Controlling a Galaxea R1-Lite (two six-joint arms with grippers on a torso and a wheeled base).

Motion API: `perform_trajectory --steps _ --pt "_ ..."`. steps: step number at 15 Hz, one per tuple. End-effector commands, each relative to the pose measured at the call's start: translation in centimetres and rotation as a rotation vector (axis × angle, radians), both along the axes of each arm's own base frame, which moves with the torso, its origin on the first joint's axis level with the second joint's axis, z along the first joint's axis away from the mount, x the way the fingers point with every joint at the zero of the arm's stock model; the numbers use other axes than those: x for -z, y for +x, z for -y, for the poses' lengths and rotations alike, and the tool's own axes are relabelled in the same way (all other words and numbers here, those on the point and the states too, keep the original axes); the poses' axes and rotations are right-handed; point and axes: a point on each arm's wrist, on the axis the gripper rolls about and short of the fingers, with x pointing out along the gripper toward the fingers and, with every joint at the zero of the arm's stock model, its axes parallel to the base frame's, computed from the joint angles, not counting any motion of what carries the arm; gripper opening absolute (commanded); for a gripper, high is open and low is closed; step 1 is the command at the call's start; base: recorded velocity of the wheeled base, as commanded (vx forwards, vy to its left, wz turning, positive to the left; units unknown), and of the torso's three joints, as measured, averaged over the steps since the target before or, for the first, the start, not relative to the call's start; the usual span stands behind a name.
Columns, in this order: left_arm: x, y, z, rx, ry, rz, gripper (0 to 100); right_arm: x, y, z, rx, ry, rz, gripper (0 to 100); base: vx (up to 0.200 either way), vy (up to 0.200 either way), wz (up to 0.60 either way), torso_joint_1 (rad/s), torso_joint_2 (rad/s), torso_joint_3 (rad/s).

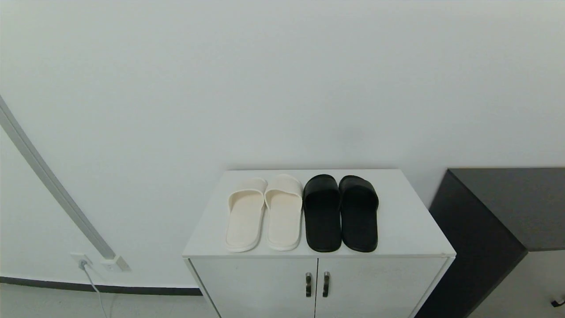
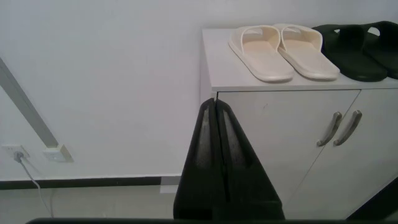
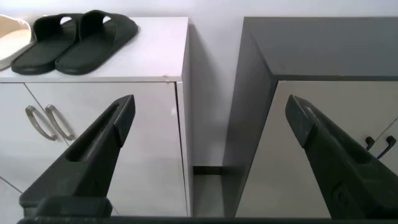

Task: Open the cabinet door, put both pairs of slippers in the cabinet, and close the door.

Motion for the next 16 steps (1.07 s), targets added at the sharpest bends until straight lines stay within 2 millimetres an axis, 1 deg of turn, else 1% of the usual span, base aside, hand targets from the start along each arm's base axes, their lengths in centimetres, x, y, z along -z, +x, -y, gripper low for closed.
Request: perform_trajectory --steps 1,2,3,4,5,6,8,9,13,14,15,16 --pt "0.0 0.0 0.0 -0.001 0.0 0.0 0 0.0 0.0 0.0 0.0 -0.002 0.0 100 0.0 0.0 0.0 0.0 0.0 0.0" --pt "0.0 0.0 0.0 -0.001 0.0 0.0 0 -0.1 0.0 0.0 0.0 -0.007 0.001 100 0.0 0.0 0.0 0.0 0.0 0.0" --pt "0.0 0.0 0.0 -0.001 0.0 0.0 0 -2.6 -0.5 0.0 -0.002 0.01 0.122 100 0.0 0.0 0.0 0.0 0.0 0.0" --pt "0.0 0.0 0.0 0.001 0.0 0.0 0 -6.0 -0.8 0.1 -0.023 0.041 0.147 100 0.0 0.0 0.0 0.0 0.0 0.0" --pt "0.0 0.0 0.0 0.001 0.0 0.0 0 -6.7 -0.5 0.1 -0.026 0.044 0.112 100 0.0 0.0 0.0 0.0 0.0 0.0" --pt "0.0 0.0 0.0 0.001 0.0 0.0 0 -6.8 0.3 0.0 -0.051 0.039 0.009 100 0.0 0.0 0.0 0.0 0.0 0.0" --pt "0.0 0.0 0.0 0.001 0.0 0.0 0 -6.6 1.7 -0.1 -0.124 0.041 -0.096 100 0.0 0.0 0.0 0.0 0.0 0.0" --pt "0.0 0.0 0.0 0.001 0.0 0.0 0 -6.8 2.7 -0.2 -0.155 0.046 -0.152 100 0.0 0.0 0.0 0.0 0.0 0.0" --pt "0.0 0.0 0.0 0.001 0.0 0.0 0 -8.1 7.8 -0.9 -0.231 0.046 -0.242 100 0.0 0.0 0.0 0.0 0.0 0.0" --pt "0.0 0.0 0.0 0.001 0.0 0.0 0 -8.1 7.8 -0.9 -0.231 0.046 -0.242 100 0.0 0.0 0.0 0.0 0.0 0.0" --pt "0.0 0.0 0.0 0.002 0.0 0.0 0 -8.6 10.9 -1.9 -0.291 0.057 -0.256 100 0.0 0.0 0.0 0.0 0.0 0.0" --pt "0.0 0.0 0.0 0.002 0.0 0.0 0 -8.9 12.1 -2.5 -0.322 0.064 -0.267 100 0.0 0.0 0.0 0.0 0.0 0.0"
